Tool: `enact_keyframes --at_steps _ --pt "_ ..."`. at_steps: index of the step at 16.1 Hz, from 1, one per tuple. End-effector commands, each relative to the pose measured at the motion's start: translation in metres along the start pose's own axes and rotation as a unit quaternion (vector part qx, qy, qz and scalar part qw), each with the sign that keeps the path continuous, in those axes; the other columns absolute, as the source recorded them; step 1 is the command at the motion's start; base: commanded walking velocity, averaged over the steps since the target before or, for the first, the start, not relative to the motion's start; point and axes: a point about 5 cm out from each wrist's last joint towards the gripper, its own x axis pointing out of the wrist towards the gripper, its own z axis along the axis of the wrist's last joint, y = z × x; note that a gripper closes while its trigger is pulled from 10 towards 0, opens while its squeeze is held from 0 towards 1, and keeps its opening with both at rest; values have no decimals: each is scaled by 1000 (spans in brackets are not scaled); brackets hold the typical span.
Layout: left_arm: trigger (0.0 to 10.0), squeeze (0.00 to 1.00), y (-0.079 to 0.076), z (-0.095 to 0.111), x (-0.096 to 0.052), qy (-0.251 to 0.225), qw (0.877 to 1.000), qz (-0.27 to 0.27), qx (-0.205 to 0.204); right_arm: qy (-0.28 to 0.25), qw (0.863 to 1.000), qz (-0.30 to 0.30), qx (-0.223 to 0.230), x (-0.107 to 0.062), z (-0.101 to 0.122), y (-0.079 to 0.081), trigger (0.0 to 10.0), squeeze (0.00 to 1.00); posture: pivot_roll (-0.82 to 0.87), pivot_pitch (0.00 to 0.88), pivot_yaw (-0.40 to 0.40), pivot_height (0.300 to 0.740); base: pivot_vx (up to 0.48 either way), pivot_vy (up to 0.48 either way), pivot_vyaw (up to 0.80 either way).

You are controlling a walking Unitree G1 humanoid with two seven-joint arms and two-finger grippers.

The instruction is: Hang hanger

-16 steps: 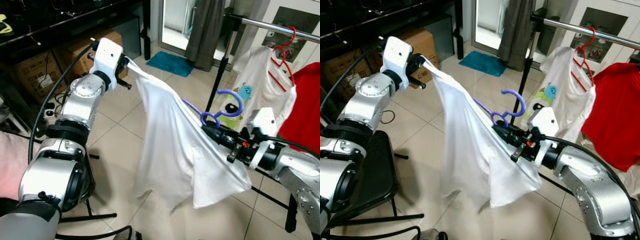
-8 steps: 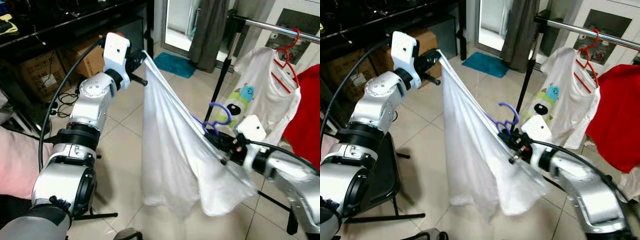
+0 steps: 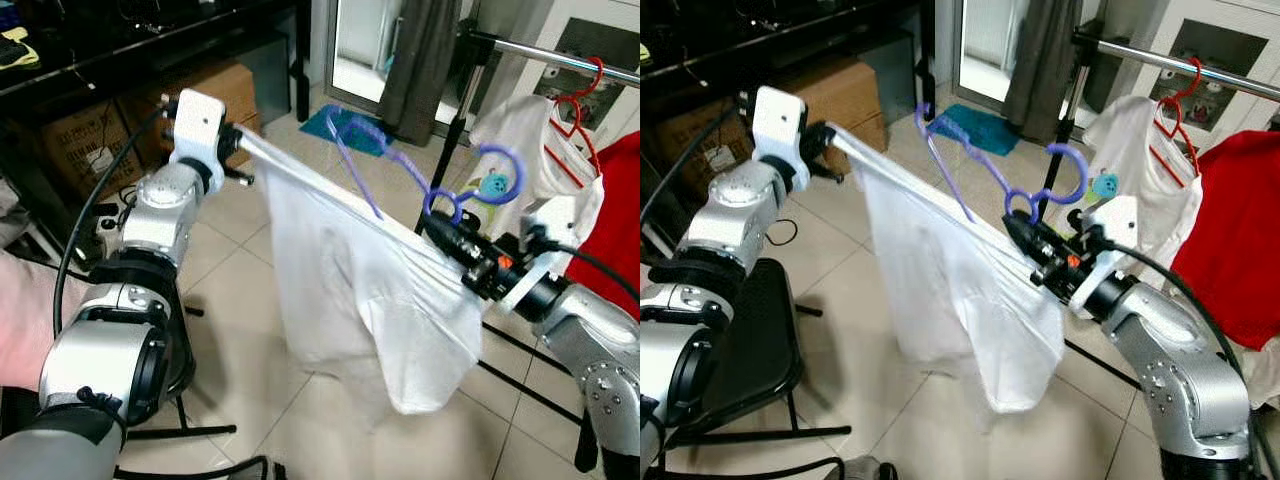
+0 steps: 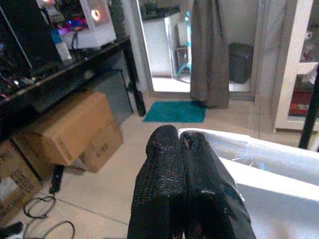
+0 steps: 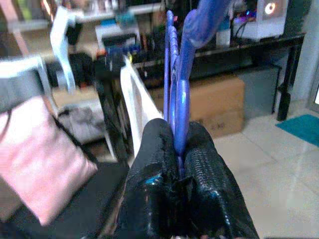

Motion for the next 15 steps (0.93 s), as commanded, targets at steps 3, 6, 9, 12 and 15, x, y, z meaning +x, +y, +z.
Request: enact_keyframes --at_steps 3,6,9,12,15 --pt "0 0 -55 -1 3 -23 993 -109 -31 -63 996 -59 27 20 15 2 0 0 -42 31 29 740 0 0 0" --pt "0 0 -132 18 1 -64 972 -216 -69 -83 984 -147 60 49 8 -1 0 0 -44 28 32 740 0 0 0" --pt "0 0 -166 34 -11 -93 954 -270 -87 -127 960 -238 69 50 19 -19 0 0 -49 27 44 740 0 0 0" --pt "0 0 -158 34 -29 -94 957 -255 -104 -146 915 -375 39 20 26 -57 0 0 -48 31 47 740 0 0 0" --pt "0 0 -131 24 -36 -83 975 -191 -79 -57 919 -391 -14 0 6 -67 10000 0 -40 30 45 740 0 0 0"
